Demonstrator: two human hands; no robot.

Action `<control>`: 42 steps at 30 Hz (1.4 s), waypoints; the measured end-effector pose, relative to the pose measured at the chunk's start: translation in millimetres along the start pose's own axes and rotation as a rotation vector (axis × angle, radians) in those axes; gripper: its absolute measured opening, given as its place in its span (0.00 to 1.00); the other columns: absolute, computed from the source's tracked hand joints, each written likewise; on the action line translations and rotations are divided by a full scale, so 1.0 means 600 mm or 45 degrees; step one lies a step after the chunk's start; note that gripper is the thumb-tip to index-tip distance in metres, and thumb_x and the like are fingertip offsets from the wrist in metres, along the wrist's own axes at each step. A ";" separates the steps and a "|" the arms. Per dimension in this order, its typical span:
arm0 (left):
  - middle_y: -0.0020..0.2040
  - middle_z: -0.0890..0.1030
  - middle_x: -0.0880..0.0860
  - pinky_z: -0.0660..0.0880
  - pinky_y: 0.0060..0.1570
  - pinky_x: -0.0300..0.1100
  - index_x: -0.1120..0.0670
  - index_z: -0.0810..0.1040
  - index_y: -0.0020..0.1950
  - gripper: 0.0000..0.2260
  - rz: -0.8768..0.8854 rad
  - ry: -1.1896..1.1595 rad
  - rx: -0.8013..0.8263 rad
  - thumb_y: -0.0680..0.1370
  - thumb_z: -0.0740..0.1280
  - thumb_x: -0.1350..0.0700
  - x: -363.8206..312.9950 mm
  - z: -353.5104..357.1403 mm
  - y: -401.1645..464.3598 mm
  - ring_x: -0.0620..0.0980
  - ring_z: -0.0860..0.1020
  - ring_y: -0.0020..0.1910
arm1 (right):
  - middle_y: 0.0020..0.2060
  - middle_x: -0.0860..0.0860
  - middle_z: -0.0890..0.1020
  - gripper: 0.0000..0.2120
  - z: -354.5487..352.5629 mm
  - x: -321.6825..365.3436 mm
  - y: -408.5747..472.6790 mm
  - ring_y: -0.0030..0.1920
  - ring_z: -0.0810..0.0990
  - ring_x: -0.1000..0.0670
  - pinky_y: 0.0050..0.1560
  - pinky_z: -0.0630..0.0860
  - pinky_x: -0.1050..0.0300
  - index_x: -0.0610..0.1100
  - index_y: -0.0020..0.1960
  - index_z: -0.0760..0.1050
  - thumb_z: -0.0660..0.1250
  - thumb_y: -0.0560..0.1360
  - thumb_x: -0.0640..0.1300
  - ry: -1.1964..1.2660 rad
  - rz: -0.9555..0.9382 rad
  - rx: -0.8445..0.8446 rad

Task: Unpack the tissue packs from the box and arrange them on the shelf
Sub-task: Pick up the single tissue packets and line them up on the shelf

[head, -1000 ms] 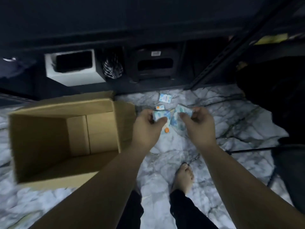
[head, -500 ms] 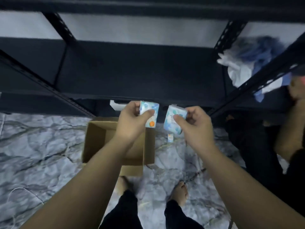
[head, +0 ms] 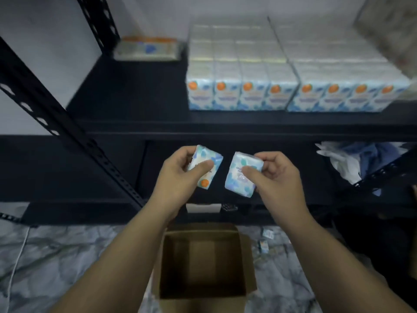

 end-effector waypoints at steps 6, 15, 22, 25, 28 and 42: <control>0.53 0.87 0.53 0.84 0.50 0.56 0.50 0.84 0.59 0.10 0.065 -0.032 0.111 0.80 0.71 0.61 -0.067 -0.117 0.035 0.56 0.86 0.51 | 0.45 0.48 0.86 0.14 0.106 0.084 -0.005 0.35 0.83 0.51 0.32 0.78 0.60 0.46 0.59 0.79 0.76 0.76 0.37 0.022 -0.107 -0.003; 0.49 0.86 0.51 0.79 0.42 0.47 0.49 0.81 0.61 0.15 0.141 0.038 0.005 0.79 0.67 0.65 -0.128 -0.211 0.083 0.51 0.84 0.43 | 0.50 0.49 0.87 0.16 0.200 0.131 0.016 0.43 0.88 0.45 0.39 0.85 0.52 0.49 0.63 0.77 0.72 0.79 0.35 0.077 -0.193 0.073; 0.48 0.85 0.50 0.78 0.34 0.35 0.51 0.80 0.54 0.08 0.265 0.250 -0.227 0.77 0.74 0.59 -0.155 -0.269 0.119 0.46 0.86 0.42 | 0.49 0.49 0.86 0.16 0.258 0.155 0.048 0.42 0.88 0.47 0.40 0.85 0.53 0.55 0.60 0.75 0.72 0.79 0.37 0.089 -0.200 0.060; 0.48 0.83 0.45 0.76 0.33 0.31 0.48 0.79 0.54 0.09 0.344 0.454 -0.297 0.76 0.75 0.57 -0.154 -0.282 0.137 0.44 0.84 0.42 | 0.49 0.48 0.85 0.15 0.280 0.147 0.061 0.41 0.88 0.48 0.39 0.84 0.55 0.53 0.59 0.74 0.72 0.79 0.39 0.049 -0.190 0.034; 0.46 0.83 0.43 0.76 0.36 0.30 0.47 0.80 0.53 0.08 0.367 0.554 -0.332 0.77 0.76 0.53 -0.143 -0.291 0.156 0.40 0.83 0.42 | 0.48 0.49 0.86 0.14 0.297 0.139 0.072 0.41 0.88 0.49 0.40 0.85 0.54 0.52 0.57 0.73 0.73 0.78 0.39 0.033 -0.164 -0.022; 0.42 0.82 0.44 0.73 0.39 0.28 0.43 0.83 0.60 0.10 0.595 0.679 -0.223 0.79 0.73 0.46 -0.177 -0.262 0.136 0.39 0.80 0.41 | 0.43 0.49 0.87 0.12 0.298 0.145 0.081 0.41 0.86 0.49 0.41 0.82 0.52 0.49 0.50 0.74 0.76 0.76 0.41 -0.049 -0.328 -0.090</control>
Point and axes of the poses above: each hand's wrist, its own y-axis towards the middle knuckle, its own z-axis out of the palm, x = y × z, the point moved 3 cm from there along y, towards the middle knuckle
